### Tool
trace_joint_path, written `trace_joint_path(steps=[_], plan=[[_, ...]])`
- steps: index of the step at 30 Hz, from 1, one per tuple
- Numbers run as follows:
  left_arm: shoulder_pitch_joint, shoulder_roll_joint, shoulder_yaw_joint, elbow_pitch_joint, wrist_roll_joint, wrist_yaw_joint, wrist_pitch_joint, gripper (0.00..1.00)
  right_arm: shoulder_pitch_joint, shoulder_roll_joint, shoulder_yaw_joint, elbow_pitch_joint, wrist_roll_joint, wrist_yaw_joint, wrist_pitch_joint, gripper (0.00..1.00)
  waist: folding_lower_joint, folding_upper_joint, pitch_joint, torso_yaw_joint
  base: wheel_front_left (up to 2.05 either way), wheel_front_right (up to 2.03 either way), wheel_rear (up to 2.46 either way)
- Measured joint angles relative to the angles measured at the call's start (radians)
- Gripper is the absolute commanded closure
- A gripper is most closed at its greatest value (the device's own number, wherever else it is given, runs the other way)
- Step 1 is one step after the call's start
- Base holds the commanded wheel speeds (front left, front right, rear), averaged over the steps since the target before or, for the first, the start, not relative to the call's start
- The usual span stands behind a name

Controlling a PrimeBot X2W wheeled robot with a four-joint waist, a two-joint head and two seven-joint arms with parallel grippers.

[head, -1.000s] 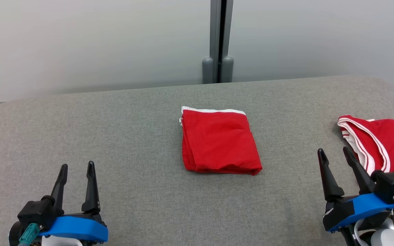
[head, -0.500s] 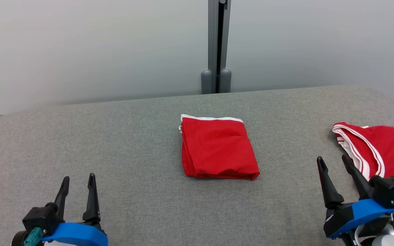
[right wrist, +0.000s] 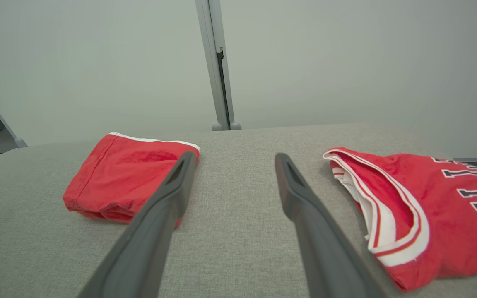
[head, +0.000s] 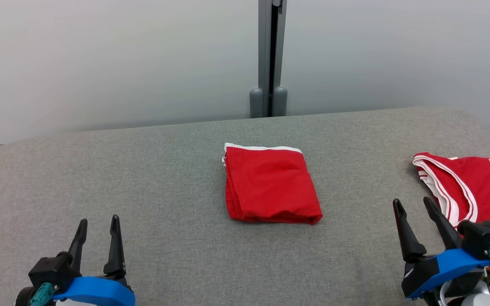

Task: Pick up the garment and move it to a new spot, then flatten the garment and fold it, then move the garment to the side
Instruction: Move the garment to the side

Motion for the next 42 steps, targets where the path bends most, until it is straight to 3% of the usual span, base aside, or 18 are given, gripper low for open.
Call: trace_joint_path(steps=[9, 15, 19, 24, 31, 36, 37, 39, 42], plan=[[-0.013, 0.001, -0.02, -0.009, -0.001, 0.0, 0.0, 0.0, -0.035, -0.002, 0.039, 0.014, 0.009, 0.0, 0.054, 0.0, 0.0, 0.0, 0.023, 0.014, 0.0, 0.0, 0.0], [-0.043, 0.0, -0.036, -0.03, 0.0, 0.0, 0.0, 0.0, -0.189, -0.005, 0.078, 0.08, 0.057, 0.0, 0.28, 0.0, 0.0002, 0.0, 0.065, 0.028, 0.0, 0.0, 0.0], [-0.083, 0.002, -0.06, -0.049, 0.0, 0.0, 0.0, 0.0, -0.341, 0.02, 0.041, 0.184, 0.077, 0.0, 0.447, 0.0, 0.0003, 0.0, 0.11, 0.044, 0.0, 0.0, 0.0], [-0.126, 0.001, -0.097, -0.075, 0.005, 0.0, 0.0, 0.0, -0.528, 0.05, 0.026, 0.33, 0.053, 0.0, 0.559, 0.0, 0.0003, 0.0, 0.169, 0.077, 0.0, 0.0, 0.0], [-0.176, -0.008, -0.139, -0.087, -0.003, 0.0, 0.0, 0.0, -0.637, 0.06, -0.083, 0.572, -0.027, 0.0, 0.563, 0.0, 0.0003, 0.0, 0.231, 0.146, 0.0, 0.0, 0.0], [-0.187, -0.009, -0.16, -0.086, -0.011, 0.0, 0.0, 0.0, -0.675, 0.063, -0.076, 0.705, -0.011, 0.0, 0.519, 0.0, 0.0003, 0.0, 0.259, 0.188, 0.0, 0.0, 0.0], [-0.187, -0.009, -0.161, -0.085, -0.011, 0.0, 0.0, 0.0, -0.683, 0.063, -0.069, 0.729, 0.016, 0.0, 0.516, 0.1, 0.0002, 0.0, 0.262, 0.194, 0.0, 0.0, 0.0], [-0.187, -0.009, -0.16, -0.085, -0.012, 0.0, 0.0, 0.0, -0.702, 0.061, -0.044, 0.765, 0.035, 0.0, 0.504, 1.0, 0.0002, 0.0, 0.266, 0.197, 0.0, 0.0, 0.0], [-0.186, -0.009, -0.148, -0.086, -0.013, 0.0, 0.0, 0.0, -0.723, 0.061, 0.004, 0.795, 0.022, 0.0, 0.491, 1.0, 0.0002, 0.0, 0.268, 0.183, 0.0, 0.0, 0.0]])
